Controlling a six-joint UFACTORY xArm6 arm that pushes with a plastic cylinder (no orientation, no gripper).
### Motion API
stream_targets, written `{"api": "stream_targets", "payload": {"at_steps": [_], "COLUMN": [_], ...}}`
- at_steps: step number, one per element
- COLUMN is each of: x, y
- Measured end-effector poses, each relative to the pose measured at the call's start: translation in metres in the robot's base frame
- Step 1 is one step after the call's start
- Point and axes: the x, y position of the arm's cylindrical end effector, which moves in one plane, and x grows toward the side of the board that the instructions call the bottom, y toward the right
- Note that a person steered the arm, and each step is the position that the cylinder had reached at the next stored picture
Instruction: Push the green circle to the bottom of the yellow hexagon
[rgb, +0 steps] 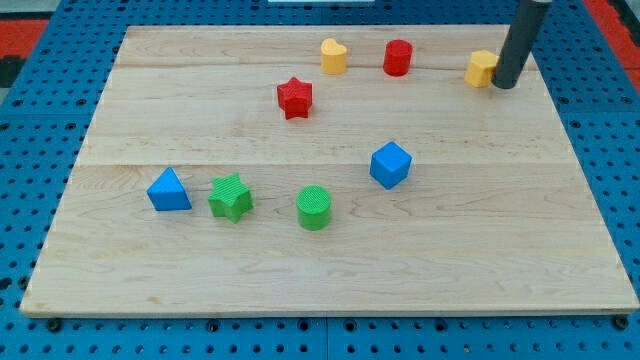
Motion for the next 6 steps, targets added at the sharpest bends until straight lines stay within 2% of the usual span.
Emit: {"api": "stream_targets", "payload": {"at_steps": [1, 2, 3, 4, 5, 6], "x": [0.002, 0.075, 0.168, 0.223, 0.233, 0.233], "y": [-0.010, -0.017, -0.043, -0.144, -0.258, -0.274]}}
